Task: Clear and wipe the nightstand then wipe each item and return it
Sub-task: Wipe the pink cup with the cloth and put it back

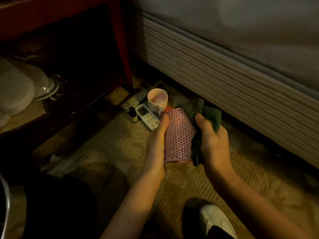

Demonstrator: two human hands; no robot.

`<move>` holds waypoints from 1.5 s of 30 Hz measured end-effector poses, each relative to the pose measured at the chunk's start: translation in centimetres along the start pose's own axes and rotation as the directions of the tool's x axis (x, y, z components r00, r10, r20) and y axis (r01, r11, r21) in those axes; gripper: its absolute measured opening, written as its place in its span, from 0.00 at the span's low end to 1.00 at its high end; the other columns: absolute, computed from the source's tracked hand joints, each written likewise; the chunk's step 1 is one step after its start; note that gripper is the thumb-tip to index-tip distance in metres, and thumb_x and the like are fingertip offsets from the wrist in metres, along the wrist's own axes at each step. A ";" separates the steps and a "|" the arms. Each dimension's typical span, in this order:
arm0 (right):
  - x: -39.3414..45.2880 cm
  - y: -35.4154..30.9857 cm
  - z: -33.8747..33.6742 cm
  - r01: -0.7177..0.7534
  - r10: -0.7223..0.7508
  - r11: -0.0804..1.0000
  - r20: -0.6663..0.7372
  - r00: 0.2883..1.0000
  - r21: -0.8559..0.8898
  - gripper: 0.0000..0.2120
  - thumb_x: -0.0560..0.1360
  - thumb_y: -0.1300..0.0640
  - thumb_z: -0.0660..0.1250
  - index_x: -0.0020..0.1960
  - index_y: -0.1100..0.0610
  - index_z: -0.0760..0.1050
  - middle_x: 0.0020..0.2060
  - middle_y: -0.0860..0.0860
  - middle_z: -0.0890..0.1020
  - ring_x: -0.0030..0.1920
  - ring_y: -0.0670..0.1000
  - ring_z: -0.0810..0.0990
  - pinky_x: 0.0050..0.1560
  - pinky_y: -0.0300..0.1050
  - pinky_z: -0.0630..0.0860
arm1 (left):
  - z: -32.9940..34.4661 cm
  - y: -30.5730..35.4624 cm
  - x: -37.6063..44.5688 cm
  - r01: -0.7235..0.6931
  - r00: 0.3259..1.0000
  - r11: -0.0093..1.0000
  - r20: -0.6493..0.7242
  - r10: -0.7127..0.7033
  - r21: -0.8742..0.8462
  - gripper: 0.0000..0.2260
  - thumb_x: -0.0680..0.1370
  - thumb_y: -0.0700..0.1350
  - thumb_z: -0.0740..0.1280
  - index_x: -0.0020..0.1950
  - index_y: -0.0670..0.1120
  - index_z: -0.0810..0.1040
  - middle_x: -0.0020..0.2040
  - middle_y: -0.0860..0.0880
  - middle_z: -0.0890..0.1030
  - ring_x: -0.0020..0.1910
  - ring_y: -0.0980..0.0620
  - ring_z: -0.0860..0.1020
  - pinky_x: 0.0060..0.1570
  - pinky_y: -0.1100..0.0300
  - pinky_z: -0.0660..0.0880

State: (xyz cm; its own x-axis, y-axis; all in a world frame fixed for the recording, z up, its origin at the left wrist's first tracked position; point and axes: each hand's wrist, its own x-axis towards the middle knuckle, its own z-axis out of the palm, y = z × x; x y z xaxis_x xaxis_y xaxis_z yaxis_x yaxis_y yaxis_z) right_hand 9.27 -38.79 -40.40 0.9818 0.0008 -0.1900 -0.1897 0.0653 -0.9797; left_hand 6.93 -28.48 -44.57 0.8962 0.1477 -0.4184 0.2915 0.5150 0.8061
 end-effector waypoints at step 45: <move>0.3 -0.8 1.2 -0.705 0.614 0.566 0.352 0.707 0.427 0.23 0.78 0.44 0.57 0.58 0.61 0.77 0.45 0.58 0.84 0.45 0.56 0.83 0.43 0.47 0.81 | 0.3 0.6 -1.8 -0.397 0.917 0.909 -0.093 0.387 -0.131 0.47 0.54 0.60 0.80 0.67 0.41 0.69 0.58 0.42 0.80 0.57 0.43 0.79 0.48 0.49 0.80</move>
State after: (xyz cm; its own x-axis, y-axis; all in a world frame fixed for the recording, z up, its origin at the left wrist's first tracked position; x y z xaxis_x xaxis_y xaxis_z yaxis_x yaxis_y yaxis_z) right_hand 9.71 -37.60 -39.57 0.5812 0.3915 -0.7134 -0.7945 0.4626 -0.3934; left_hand 5.55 -28.66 -43.19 0.9039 0.4132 -0.1108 -0.1342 0.5197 0.8437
